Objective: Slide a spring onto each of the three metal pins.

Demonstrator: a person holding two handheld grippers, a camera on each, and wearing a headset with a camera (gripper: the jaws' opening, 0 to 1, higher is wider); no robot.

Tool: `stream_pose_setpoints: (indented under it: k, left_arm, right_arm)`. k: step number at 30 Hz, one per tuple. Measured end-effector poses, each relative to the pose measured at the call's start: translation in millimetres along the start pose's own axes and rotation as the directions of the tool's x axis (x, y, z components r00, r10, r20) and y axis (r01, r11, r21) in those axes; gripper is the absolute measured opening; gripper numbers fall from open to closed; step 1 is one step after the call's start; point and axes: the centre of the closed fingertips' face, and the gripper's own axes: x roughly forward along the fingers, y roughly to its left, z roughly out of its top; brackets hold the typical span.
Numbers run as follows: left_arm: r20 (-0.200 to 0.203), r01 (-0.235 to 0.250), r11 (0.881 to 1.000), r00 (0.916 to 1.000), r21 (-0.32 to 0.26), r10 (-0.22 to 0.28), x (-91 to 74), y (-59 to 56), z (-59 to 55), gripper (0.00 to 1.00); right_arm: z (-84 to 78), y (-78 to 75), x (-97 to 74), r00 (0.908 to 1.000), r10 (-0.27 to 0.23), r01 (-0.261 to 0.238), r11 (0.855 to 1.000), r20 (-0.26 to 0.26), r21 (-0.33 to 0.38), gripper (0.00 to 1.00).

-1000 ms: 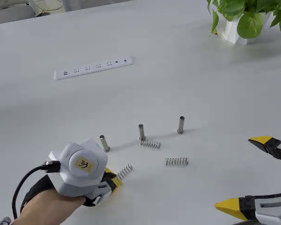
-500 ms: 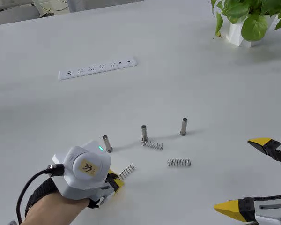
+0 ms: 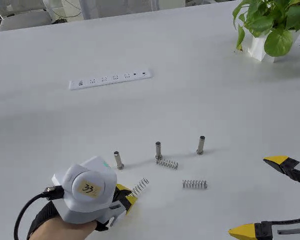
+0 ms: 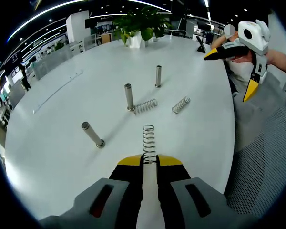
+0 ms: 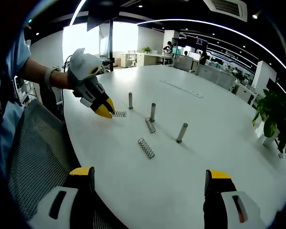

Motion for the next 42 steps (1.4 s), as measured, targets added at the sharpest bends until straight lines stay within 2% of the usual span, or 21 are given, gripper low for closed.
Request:
stream_pose_setpoints:
  k: [3, 11, 14, 22, 29, 35, 37, 42]
  left_arm:
    - [0.045, -0.004, 1.000, 0.9990, -0.024, 0.006, -6.7, -1.1, 10.1, 0.07]
    - [0.117, -0.014, 0.999, 0.9930, -0.039, 0.018, -19.2, -7.6, 25.6, 0.07]
    - [0.135, -0.013, 0.999, 0.9907, -0.045, 0.019, -21.6, -10.6, 29.3, 0.07]
    - [0.171, 0.001, 0.999, 0.9852, -0.039, 0.006, -25.7, -15.8, 34.0, 0.07]
    - [0.198, 0.021, 0.999, 0.9801, -0.026, -0.016, -28.7, -20.0, 35.8, 0.07]
    - [0.232, 0.050, 0.999, 0.9715, -0.004, -0.048, -30.9, -26.8, 43.7, 0.07]
    - [0.243, 0.056, 0.998, 0.9685, 0.003, -0.055, -31.1, -28.5, 46.2, 0.07]
    - [0.265, 0.089, 0.995, 0.9596, 0.037, -0.095, -31.7, -36.8, 53.2, 0.07]
  right_arm:
    - [9.4, 2.2, 1.5, 0.9995, 0.015, -0.016, 1.000, 0.028, 0.015, 0.96]
    - [25.0, 6.9, 5.1, 0.9975, 0.037, -0.038, 0.999, 0.061, 0.009, 0.95]
    - [38.9, 11.6, 5.4, 0.9911, 0.064, -0.071, 0.996, 0.117, 0.057, 0.94]
    - [60.5, 16.3, 7.3, 0.9835, 0.084, -0.094, 0.994, 0.160, 0.055, 0.91]
    - [74.4, 25.2, 13.1, 0.9728, 0.126, -0.141, 0.988, 0.195, 0.069, 0.88]
    - [86.3, 34.9, 18.6, 0.9584, 0.170, -0.197, 0.975, 0.229, 0.099, 0.79]
    - [87.9, 37.5, 21.2, 0.9569, 0.181, -0.207, 0.973, 0.227, 0.097, 0.73]
    - [94.1, 43.7, 26.9, 0.9466, 0.208, -0.243, 0.962, 0.247, 0.124, 0.69]
